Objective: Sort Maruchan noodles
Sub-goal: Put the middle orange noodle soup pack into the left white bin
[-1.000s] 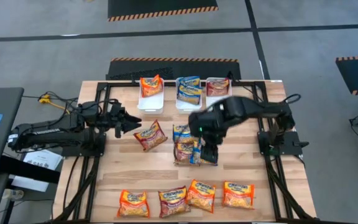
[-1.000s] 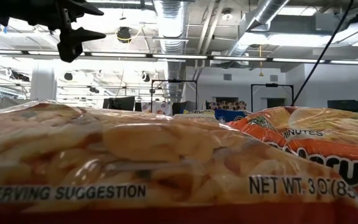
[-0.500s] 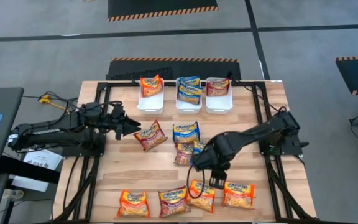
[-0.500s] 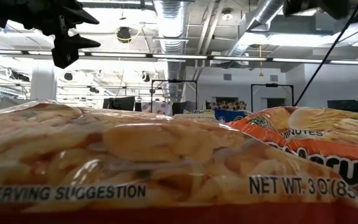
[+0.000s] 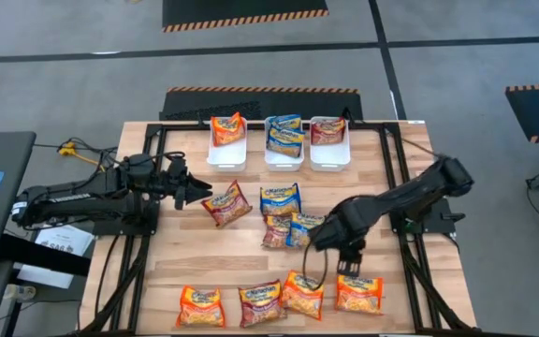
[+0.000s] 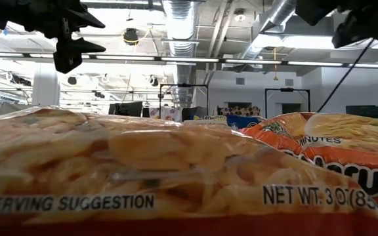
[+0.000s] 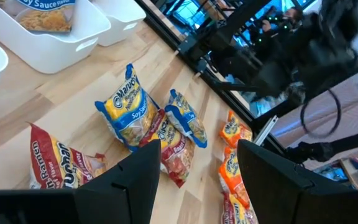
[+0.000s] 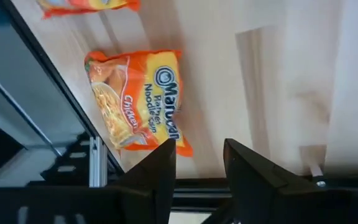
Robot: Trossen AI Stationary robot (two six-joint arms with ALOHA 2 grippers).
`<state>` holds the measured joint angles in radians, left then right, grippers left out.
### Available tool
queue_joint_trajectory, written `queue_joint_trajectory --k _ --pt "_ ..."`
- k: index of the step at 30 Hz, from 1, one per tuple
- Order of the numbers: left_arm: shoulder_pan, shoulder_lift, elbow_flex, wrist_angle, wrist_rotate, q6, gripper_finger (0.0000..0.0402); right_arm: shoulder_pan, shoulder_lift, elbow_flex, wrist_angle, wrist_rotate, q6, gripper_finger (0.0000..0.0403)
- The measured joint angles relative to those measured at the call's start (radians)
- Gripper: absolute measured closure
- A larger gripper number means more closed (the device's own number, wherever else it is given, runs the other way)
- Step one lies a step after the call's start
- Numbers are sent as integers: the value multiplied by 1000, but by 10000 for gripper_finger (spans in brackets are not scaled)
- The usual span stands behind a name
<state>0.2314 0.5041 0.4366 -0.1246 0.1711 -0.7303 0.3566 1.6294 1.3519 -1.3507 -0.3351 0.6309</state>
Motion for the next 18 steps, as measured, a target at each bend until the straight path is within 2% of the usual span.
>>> queue_joint_trajectory --k 10,14,18 --pt "0 0 0 2 -2 -55 203 -107 -318 -226 366 -1 -1 244" --pt "0 0 0 1 -16 -94 203 -118 -371 -296 526 -3 -66 244" --pt "0 0 0 2 -41 -121 203 -116 -362 -339 646 -3 -132 244"
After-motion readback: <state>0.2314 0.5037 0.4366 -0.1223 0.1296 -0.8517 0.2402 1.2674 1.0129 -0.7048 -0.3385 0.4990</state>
